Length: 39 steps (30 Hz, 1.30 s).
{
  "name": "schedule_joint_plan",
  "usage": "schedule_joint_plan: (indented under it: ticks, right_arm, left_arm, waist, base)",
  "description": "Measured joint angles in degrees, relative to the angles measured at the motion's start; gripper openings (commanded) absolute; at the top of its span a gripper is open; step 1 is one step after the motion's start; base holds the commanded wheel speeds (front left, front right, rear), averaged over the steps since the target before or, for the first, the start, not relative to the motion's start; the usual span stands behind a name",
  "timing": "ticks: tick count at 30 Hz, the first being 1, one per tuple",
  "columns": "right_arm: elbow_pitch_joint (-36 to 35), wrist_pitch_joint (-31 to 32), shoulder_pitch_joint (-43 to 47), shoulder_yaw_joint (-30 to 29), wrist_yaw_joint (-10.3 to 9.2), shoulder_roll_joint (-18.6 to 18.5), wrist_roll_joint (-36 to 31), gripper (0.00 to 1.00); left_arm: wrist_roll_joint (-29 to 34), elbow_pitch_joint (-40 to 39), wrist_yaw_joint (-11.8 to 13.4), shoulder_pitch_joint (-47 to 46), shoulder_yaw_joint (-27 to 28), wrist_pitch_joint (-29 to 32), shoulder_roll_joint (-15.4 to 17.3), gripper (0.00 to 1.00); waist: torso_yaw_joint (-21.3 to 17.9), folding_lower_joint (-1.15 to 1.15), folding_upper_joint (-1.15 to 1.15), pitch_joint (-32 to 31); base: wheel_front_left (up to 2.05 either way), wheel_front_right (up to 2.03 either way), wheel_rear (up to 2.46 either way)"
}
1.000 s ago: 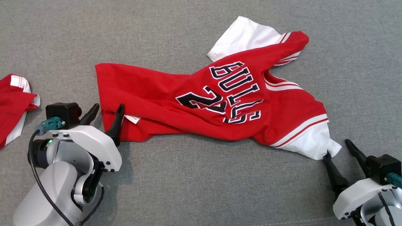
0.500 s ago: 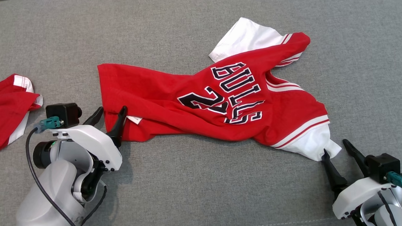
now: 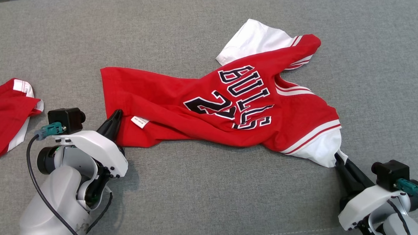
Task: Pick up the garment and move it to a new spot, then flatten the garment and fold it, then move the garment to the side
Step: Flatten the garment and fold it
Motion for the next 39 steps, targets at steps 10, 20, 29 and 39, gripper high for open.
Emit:
schedule_joint_plan:
  ticks: [10,20,29,39]
  right_arm:
    - [-8.0,0.8,13.0,-6.2,0.00,0.1,7.4,0.00]
    - [-27.7,19.1,19.1,-14.0,-0.26,4.4,46.7,0.00]
    - [11.2,15.9,-56.3,-20.2,-0.62,9.9,54.8,0.00]
    - [12.3,19.4,-57.7,-10.4,-0.60,7.4,56.7,0.00]
  left_arm:
    - [-0.9,-18.1,5.6,15.0,0.3,-3.2,2.4,0.00]
    - [-9.5,-46.0,8.3,29.2,4.2,6.8,12.4,0.00]
    - [-22.6,-11.7,4.1,-26.9,12.7,22.2,10.2,0.00]
    - [-13.8,-5.3,-3.5,-39.5,11.0,8.4,7.9,0.00]
  waist:
    - [0.8,0.00,0.00,-1.1]
    - [3.1,0.00,0.00,1.2]
    - [-0.5,0.00,0.00,-2.3]
    - [0.3,0.00,0.00,-2.5]
  base:
    - [0.00,0.00,0.00]
    - [0.00,0.00,0.00]
    - [0.00,0.00,0.00]
    - [0.00,0.00,0.00]
